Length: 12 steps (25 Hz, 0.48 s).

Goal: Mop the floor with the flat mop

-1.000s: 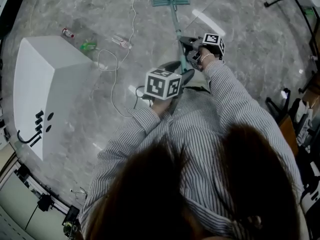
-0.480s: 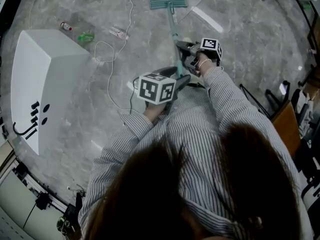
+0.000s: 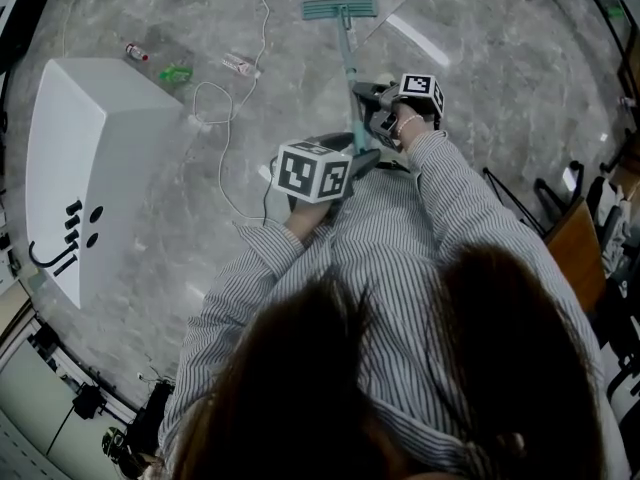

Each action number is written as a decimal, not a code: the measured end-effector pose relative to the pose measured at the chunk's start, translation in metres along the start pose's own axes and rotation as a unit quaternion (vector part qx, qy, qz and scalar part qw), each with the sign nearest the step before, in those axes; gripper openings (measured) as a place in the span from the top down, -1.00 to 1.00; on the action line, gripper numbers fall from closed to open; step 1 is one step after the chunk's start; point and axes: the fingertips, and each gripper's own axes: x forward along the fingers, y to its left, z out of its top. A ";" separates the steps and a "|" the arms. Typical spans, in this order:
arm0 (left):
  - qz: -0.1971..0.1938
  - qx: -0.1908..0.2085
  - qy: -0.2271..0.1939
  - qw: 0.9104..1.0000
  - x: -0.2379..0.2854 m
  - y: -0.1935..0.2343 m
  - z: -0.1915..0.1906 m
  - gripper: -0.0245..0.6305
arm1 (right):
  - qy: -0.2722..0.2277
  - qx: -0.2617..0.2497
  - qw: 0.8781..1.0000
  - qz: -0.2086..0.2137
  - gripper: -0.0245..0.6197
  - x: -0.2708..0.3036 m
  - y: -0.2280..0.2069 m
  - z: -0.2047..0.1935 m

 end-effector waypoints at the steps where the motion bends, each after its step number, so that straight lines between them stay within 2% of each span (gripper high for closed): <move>1: -0.001 0.001 0.001 1.000 0.000 0.000 0.000 0.11 | 0.003 -0.002 1.000 -0.002 0.62 0.000 0.000 0.000; 12: -0.010 0.008 0.001 1.000 0.005 -0.002 0.005 0.08 | 0.011 -0.004 1.000 -0.001 0.62 -0.001 -0.001 0.006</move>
